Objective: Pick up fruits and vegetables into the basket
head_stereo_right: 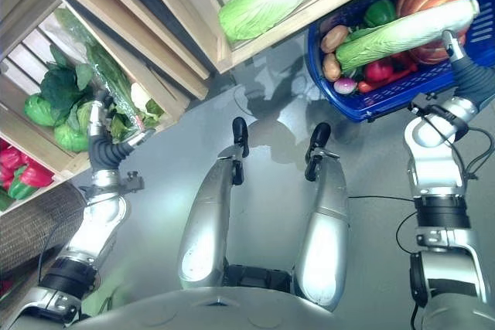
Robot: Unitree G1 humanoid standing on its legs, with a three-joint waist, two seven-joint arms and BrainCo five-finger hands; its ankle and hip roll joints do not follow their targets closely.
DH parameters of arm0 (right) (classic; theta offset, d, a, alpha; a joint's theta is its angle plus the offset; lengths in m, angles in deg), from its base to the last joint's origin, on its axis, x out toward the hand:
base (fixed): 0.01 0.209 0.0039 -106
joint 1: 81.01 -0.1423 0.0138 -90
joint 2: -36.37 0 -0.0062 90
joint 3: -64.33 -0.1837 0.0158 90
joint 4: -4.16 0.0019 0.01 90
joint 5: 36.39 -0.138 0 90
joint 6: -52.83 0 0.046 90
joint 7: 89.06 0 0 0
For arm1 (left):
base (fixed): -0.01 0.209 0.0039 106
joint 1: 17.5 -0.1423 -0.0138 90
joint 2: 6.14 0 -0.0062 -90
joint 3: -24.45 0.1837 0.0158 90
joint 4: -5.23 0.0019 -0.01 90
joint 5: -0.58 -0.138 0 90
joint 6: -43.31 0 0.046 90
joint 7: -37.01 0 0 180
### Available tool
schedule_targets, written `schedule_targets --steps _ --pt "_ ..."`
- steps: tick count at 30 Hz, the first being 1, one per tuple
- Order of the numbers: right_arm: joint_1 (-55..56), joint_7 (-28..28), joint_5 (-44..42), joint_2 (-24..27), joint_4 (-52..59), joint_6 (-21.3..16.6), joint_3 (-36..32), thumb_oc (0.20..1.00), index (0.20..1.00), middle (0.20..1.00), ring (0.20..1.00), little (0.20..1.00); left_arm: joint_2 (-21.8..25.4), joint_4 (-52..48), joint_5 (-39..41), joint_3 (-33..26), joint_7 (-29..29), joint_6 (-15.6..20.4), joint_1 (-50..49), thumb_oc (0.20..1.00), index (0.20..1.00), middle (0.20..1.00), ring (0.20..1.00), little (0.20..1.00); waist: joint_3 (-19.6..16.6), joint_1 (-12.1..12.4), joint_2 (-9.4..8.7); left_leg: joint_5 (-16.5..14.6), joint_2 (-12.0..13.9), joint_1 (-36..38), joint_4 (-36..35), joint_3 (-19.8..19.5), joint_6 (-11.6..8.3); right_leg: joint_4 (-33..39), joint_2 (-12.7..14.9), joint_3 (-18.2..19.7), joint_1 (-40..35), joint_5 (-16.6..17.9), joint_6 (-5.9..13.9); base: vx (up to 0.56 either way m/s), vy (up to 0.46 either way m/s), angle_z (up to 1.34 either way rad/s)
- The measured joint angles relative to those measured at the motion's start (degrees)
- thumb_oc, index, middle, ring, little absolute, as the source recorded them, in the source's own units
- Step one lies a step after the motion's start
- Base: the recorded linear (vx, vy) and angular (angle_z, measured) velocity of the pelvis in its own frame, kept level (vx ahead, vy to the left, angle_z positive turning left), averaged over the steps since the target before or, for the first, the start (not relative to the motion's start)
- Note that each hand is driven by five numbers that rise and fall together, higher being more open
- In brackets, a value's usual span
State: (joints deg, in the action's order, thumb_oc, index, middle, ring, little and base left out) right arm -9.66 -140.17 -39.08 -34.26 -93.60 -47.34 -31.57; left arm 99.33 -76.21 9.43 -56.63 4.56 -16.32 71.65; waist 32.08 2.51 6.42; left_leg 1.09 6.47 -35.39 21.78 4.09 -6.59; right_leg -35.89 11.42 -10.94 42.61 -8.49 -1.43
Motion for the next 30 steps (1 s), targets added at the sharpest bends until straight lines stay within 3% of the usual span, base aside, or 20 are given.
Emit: schedule_targets --steps 6,15,21,26,30 --pt "8.9 3.14 4.43 -1.29 6.48 -4.14 -0.22 1.0 1.0 1.0 1.0 1.0 -1.64 -4.25 -1.24 -3.06 0.29 -0.71 0.14 1.0 1.0 1.0 1.0 1.0 0.06 -1.47 -0.12 0.16 0.57 6.91 -3.35 0.81 0.09 4.04 -1.17 0.02 -6.88 0.71 0.96 0.03 0.003 -0.06" --pt "18.27 19.6 4.39 -2.25 11.57 -7.09 0.57 1.0 1.0 1.0 1.0 1.0 -1.92 -11.53 -4.84 -6.82 3.06 -0.46 -0.73 1.0 1.0 1.0 1.0 1.0 -0.06 -3.62 -2.0 0.4 0.89 14.52 -7.31 1.07 0.06 8.88 -2.21 -0.63 -15.05 1.58 1.57 0.07 0.02 -0.02" --pt "20.5 25.5 3.75 -2.76 12.64 -7.01 4.86 1.0 1.0 1.0 1.0 1.0 -1.56 -15.09 -9.27 -7.0 1.77 0.22 2.41 1.0 1.0 1.0 1.0 1.0 -0.17 -4.59 -2.47 0.14 0.67 17.27 -8.21 1.64 0.28 11.02 -2.26 -0.46 -18.2 2.43 2.24 0.06 0.033 -0.02" --pt "20.57 27.74 1.53 -2.94 12.74 -5.09 7.48 1.0 1.0 1.0 1.0 1.0 -0.04 -16.89 -15.16 -6.83 -2.05 1.4 5.5 1.0 1.0 1.0 1.0 1.0 -1.53 -5.85 -5.06 -0.15 0.61 18.0 -8.18 2.94 0.59 12.05 -2.48 0.87 -18.54 3.25 2.63 0.04 0.05 -0.11" --pt "20.57 29.0 0.75 -2.88 13.07 -3.08 9.65 1.0 1.0 1.0 1.0 1.0 1.14 -16.91 -19.35 -4.46 -3.9 0.98 10.0 1.0 1.0 1.0 1.0 1.0 -1.94 -6.85 -5.82 -0.4 0.53 18.82 -8.01 4.02 0.95 12.96 -2.62 1.92 -19.1 4.14 2.96 0.01 0.044 -0.13"
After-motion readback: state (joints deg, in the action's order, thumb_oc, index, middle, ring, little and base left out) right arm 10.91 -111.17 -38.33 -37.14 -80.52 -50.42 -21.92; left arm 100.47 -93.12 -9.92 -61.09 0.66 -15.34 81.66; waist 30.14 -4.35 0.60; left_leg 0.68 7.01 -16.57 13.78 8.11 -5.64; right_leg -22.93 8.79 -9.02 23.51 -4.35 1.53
